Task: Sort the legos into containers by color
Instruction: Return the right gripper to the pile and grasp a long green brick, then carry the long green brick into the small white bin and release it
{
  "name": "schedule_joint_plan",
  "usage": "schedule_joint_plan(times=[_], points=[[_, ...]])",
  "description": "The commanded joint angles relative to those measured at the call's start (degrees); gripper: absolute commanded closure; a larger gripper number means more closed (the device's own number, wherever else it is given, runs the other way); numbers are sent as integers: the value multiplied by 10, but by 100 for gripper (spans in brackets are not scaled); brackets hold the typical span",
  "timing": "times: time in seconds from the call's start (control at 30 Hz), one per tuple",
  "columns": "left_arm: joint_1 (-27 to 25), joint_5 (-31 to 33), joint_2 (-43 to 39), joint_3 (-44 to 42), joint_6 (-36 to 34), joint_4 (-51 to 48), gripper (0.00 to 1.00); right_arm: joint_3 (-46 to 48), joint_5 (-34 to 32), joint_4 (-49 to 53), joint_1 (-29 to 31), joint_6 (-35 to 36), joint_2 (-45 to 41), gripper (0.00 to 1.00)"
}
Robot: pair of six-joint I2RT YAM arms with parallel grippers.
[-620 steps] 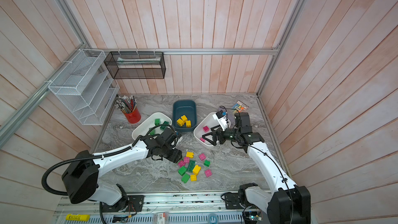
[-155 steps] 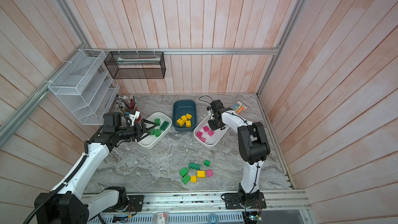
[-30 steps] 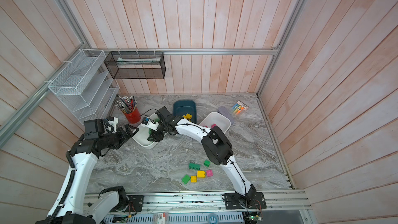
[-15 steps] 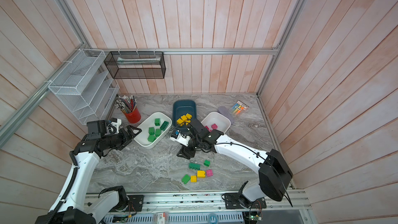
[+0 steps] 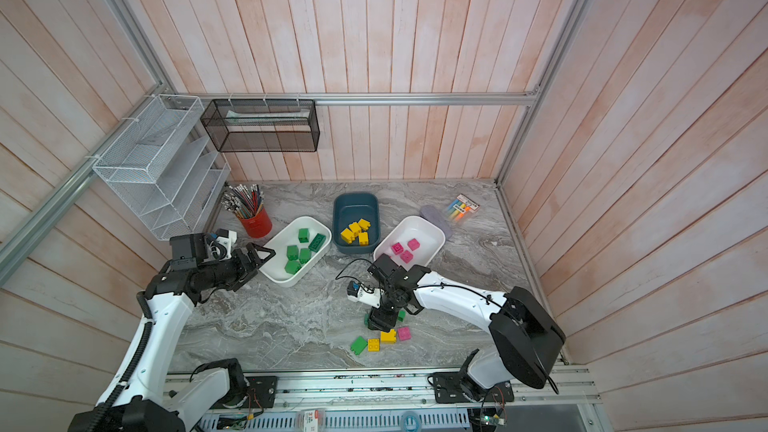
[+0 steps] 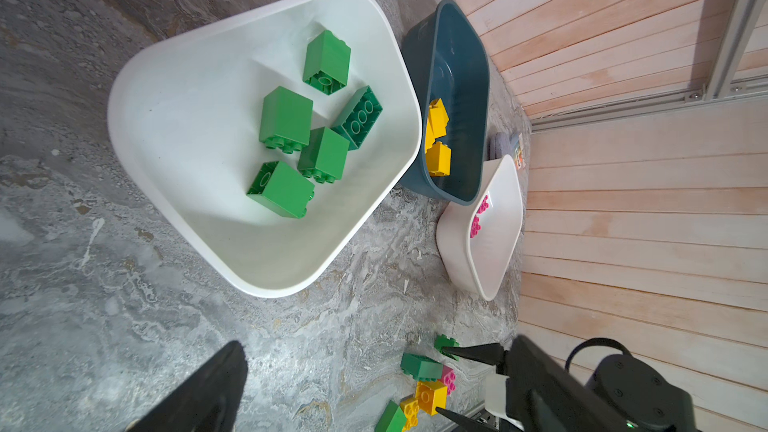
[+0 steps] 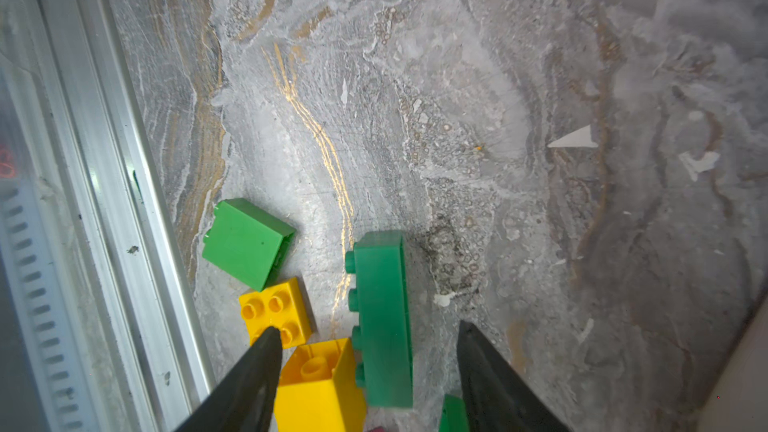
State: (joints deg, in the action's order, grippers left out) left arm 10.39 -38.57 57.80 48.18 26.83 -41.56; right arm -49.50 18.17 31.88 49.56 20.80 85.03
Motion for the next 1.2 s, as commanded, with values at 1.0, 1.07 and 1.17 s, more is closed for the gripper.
schedule_joint_plan(times=[1.0, 1.07, 1.17], points=[[2, 56, -19, 7, 14, -18, 0, -390, 167, -229, 1, -143, 286, 80], [3, 57, -23, 5, 17, -19, 0, -431, 175, -244, 9, -164, 332, 80], [3, 58, -25, 12, 16, -27, 0, -493, 184, -245, 26, -179, 390, 79]])
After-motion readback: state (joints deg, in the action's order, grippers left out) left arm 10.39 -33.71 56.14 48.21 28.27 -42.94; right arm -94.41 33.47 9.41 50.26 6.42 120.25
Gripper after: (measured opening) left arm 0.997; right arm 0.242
